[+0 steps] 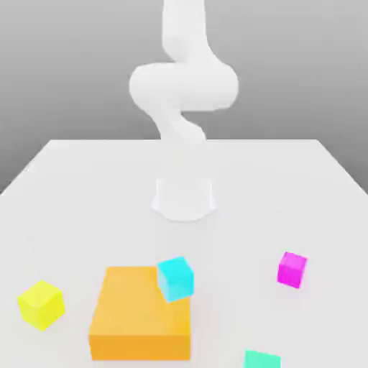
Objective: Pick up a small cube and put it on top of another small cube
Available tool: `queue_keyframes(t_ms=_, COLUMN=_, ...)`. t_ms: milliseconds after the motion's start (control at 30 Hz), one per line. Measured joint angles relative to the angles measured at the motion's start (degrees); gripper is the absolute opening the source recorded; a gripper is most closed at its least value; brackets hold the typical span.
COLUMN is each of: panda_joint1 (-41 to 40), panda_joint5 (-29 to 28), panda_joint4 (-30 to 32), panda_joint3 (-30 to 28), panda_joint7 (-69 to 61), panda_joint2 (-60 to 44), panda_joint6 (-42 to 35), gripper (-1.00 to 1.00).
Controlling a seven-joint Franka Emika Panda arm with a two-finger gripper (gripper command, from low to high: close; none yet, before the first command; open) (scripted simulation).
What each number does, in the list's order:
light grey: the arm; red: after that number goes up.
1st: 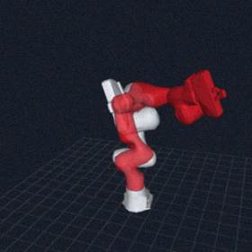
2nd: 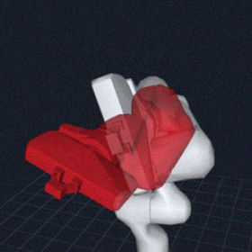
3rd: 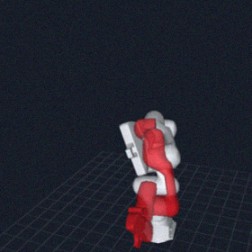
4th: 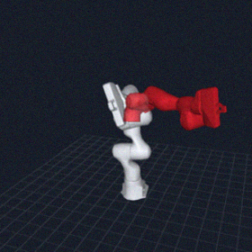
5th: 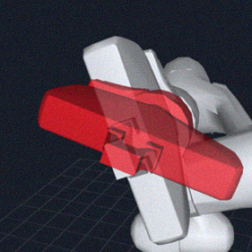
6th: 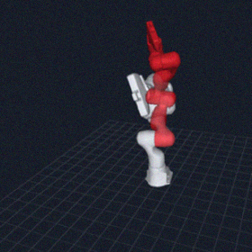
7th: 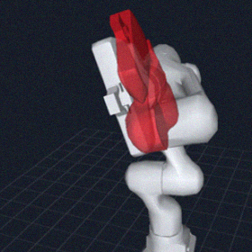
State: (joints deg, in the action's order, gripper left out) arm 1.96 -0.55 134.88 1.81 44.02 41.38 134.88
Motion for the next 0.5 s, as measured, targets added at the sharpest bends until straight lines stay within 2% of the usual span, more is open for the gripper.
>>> queue_keyframes(t_ms=500, panda_joint1=14.11, panda_joint5=-2.71, panda_joint4=20.93, panda_joint3=11.28, panda_joint7=-13.48, panda_joint2=-32.37, panda_joint6=22.03, gripper=0.00)
